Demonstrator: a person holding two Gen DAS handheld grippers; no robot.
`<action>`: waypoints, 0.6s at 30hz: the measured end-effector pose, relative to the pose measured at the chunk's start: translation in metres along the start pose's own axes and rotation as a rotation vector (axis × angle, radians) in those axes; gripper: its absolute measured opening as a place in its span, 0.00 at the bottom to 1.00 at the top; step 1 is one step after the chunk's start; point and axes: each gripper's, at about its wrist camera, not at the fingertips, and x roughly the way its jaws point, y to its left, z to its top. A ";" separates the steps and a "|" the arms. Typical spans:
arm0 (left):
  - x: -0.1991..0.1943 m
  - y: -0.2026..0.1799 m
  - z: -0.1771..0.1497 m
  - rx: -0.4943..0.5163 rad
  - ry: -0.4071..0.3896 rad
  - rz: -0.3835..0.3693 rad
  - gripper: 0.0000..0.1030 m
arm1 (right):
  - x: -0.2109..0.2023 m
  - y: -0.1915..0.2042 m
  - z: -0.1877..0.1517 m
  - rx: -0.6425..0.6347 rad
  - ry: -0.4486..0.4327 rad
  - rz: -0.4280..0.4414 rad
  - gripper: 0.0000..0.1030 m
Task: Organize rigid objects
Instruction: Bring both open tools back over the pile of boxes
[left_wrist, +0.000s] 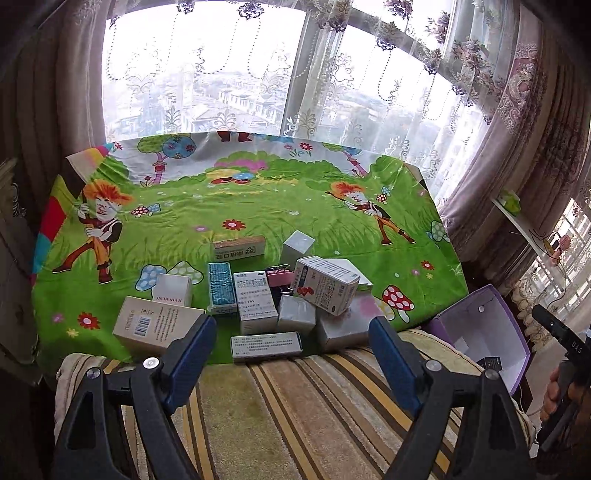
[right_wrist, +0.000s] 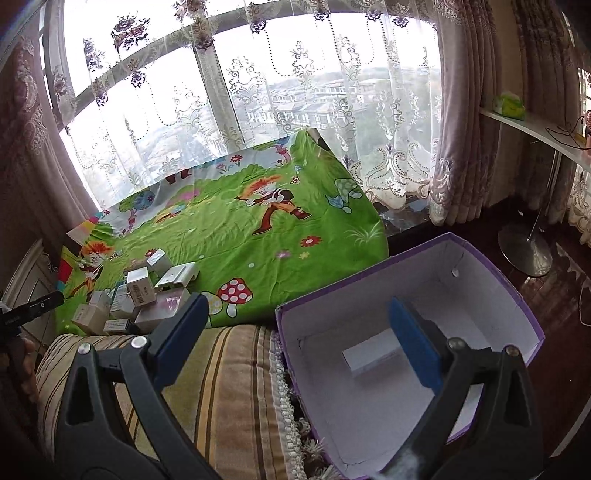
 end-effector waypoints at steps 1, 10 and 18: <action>0.001 0.009 -0.003 -0.007 0.009 0.025 0.83 | 0.002 0.003 0.000 -0.007 0.008 0.006 0.96; 0.011 0.054 -0.011 0.031 0.122 0.134 0.87 | 0.021 0.040 0.004 -0.104 0.060 0.042 0.96; 0.042 0.074 -0.006 0.023 0.235 0.154 0.89 | 0.045 0.085 0.006 -0.202 0.103 0.094 0.96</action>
